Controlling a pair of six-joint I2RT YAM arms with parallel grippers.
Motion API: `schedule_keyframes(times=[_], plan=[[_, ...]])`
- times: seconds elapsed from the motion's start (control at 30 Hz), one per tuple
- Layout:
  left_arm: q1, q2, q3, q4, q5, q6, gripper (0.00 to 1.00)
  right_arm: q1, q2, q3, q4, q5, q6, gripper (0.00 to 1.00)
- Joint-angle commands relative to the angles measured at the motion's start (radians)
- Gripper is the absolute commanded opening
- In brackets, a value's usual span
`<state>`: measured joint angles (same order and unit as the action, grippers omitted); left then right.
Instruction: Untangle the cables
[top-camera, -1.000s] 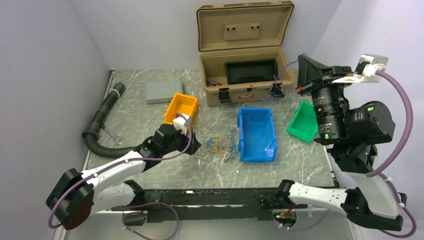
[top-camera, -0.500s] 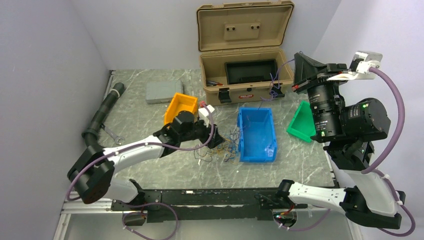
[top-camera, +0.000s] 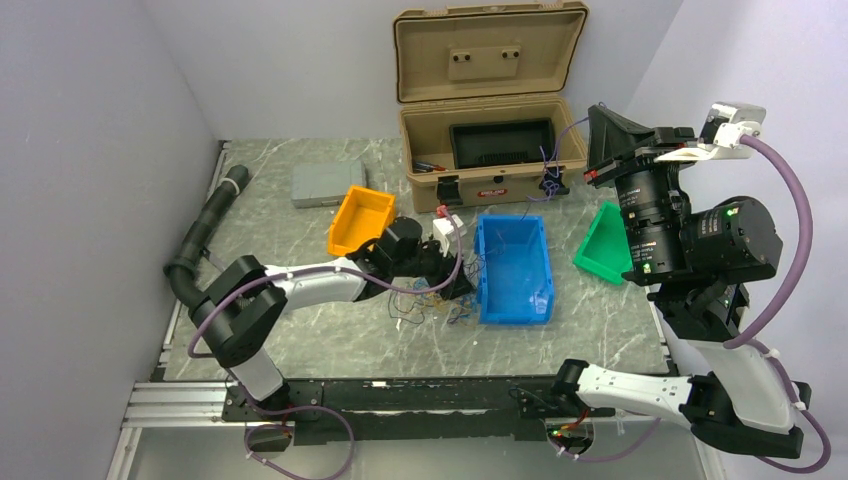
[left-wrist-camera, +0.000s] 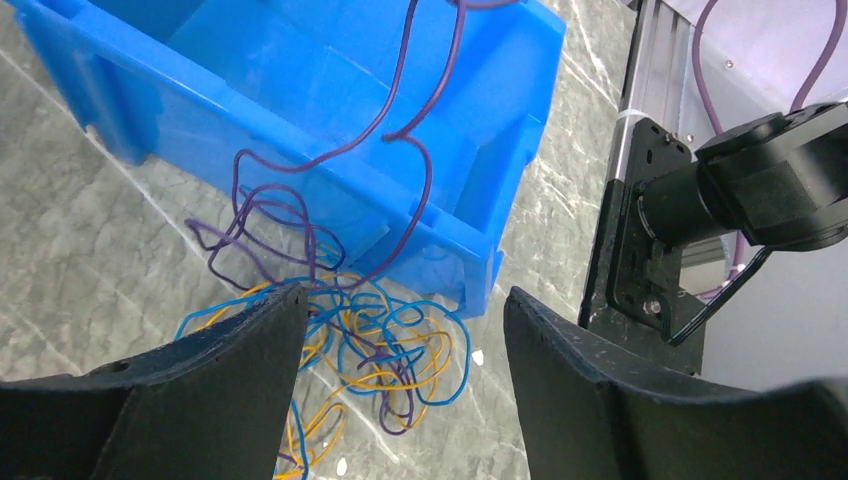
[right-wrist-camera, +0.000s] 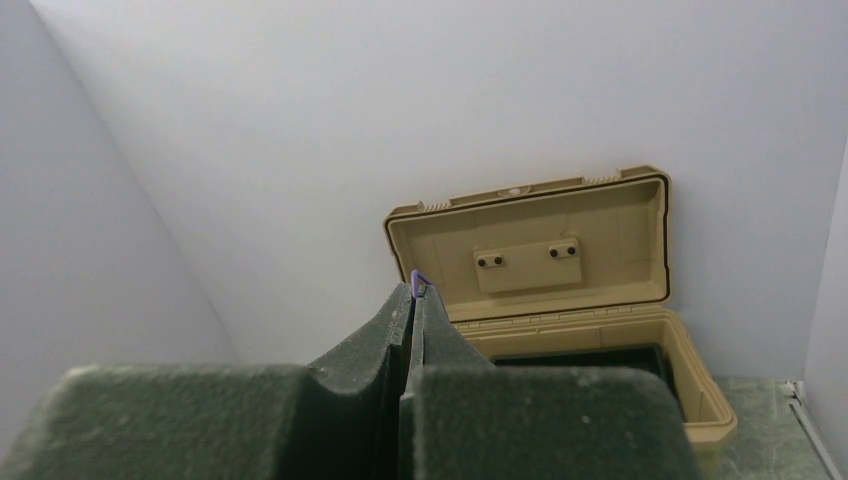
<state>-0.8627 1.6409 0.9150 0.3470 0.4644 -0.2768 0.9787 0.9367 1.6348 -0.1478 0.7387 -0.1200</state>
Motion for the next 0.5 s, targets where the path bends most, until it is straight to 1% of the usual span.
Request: schedule_keyframes(times=[0.0, 0.03, 0.1, 0.13, 0.17, 0.2, 0.33, 0.47], plan=[[-0.004, 0.043, 0.068, 0.096, 0.074, -0.028, 0.74, 0.001, 0.001, 0.02, 0.035, -0.006, 0.004, 0.0], [-0.004, 0.058, 0.077, 0.096, 0.075, -0.031, 0.66, 0.001, 0.0, 0.017, 0.035, -0.005, 0.006, 0.0], [-0.005, 0.08, 0.088, 0.098, 0.071, -0.038, 0.47, 0.001, -0.004, 0.009, 0.039, -0.004, 0.009, 0.0], [-0.004, 0.082, 0.089, 0.104, 0.072, -0.043, 0.26, 0.002, -0.004, 0.001, 0.038, -0.004, 0.011, 0.0], [-0.004, 0.077, 0.086, 0.107, 0.068, -0.045, 0.08, 0.001, -0.005, -0.003, 0.037, -0.002, 0.012, 0.0], [-0.003, 0.066, 0.084, 0.103, 0.06, -0.045, 0.0, 0.0, -0.007, -0.009, 0.034, 0.001, 0.015, 0.0], [-0.003, -0.013, 0.074, 0.042, 0.01, -0.012, 0.0, 0.002, -0.019, -0.055, 0.015, 0.012, 0.034, 0.0], [-0.001, -0.105, 0.115, -0.115, -0.068, 0.063, 0.0, 0.001, -0.035, -0.148, -0.019, 0.029, 0.08, 0.0]])
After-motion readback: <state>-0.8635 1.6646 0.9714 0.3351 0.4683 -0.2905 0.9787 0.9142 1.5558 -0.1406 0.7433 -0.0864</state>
